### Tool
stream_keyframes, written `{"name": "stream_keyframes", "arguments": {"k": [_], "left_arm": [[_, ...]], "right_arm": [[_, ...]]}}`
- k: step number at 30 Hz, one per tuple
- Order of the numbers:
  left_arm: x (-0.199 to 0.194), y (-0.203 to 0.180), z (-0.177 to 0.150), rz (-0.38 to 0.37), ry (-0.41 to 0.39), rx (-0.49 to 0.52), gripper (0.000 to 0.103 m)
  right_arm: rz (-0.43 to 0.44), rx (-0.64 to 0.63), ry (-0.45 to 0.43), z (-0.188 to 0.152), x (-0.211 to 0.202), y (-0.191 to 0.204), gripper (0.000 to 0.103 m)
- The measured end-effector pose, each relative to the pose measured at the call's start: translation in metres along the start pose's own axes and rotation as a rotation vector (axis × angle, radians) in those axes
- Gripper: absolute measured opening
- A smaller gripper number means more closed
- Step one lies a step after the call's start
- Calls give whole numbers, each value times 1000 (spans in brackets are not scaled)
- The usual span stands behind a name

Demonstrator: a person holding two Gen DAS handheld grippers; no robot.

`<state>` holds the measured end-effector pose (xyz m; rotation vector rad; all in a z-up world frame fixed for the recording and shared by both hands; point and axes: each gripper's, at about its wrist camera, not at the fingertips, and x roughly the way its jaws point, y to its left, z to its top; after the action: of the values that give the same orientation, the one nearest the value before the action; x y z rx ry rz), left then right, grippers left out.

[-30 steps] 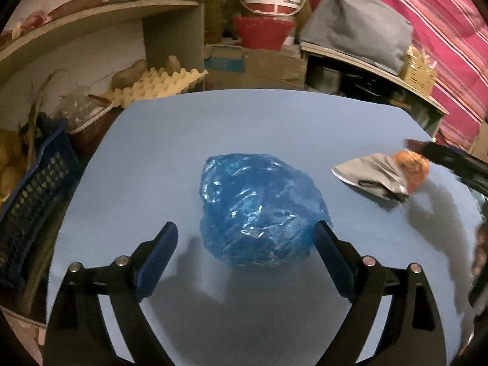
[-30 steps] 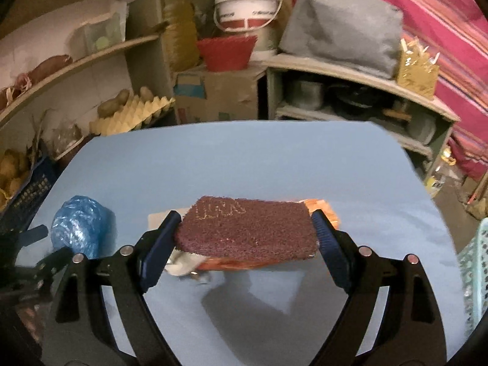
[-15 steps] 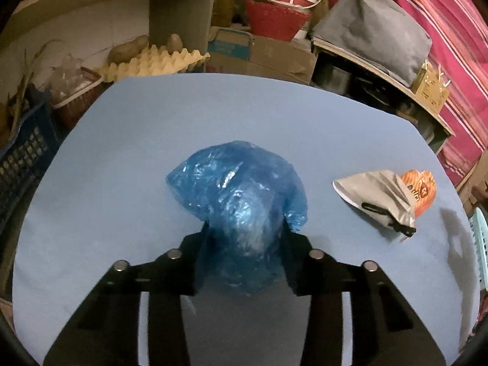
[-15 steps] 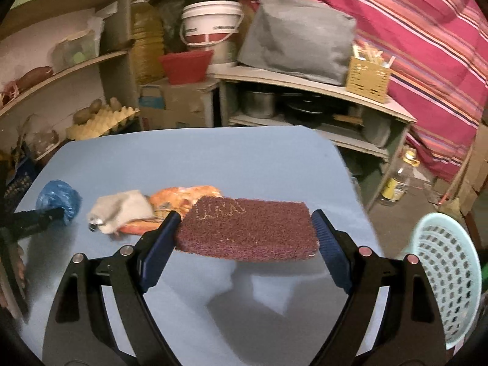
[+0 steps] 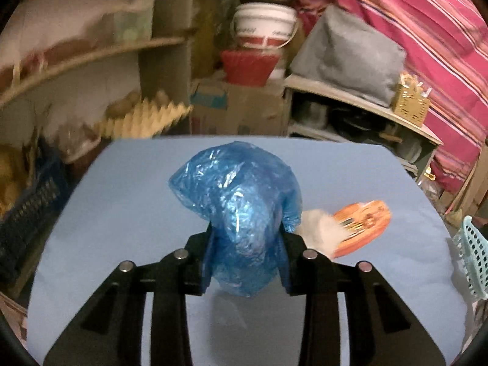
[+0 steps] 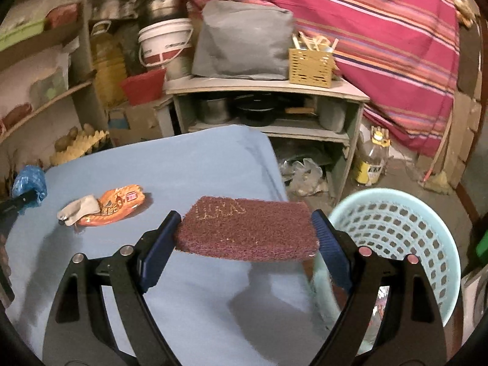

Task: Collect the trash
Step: 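Carry the blue bag and maroon pad over the wastebasket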

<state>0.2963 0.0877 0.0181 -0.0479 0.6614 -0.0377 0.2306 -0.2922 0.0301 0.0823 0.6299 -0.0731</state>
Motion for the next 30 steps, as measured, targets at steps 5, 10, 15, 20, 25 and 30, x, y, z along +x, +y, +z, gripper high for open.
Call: {"name": "stream_keyframes", "arguments": {"k": [5,10,15,20,25,30], "left_arm": [[-17,-66,2,-47,-47,76,35],[-35,-139,3,-172,-60,129,35],[-50,-217,-2,-245,-96,238,35],[-49,-274,-9,-328,-81,255,35],[-34,-315,-16,-397,-19,248,35],[-26,-353,-32,-467,27,249,35]], "right_arm": [[-9,20,-17,-3,-13,-26,85],[-18,67,-35,-1,-30,-55,85],[-57,88,-60,4,-47,-87,85],[-128,138,-77,2,-59,-129,85],[-205,163,-82,-3,-71,-163,85],[-223,200,-46,-14,-68,-187,85]]}}
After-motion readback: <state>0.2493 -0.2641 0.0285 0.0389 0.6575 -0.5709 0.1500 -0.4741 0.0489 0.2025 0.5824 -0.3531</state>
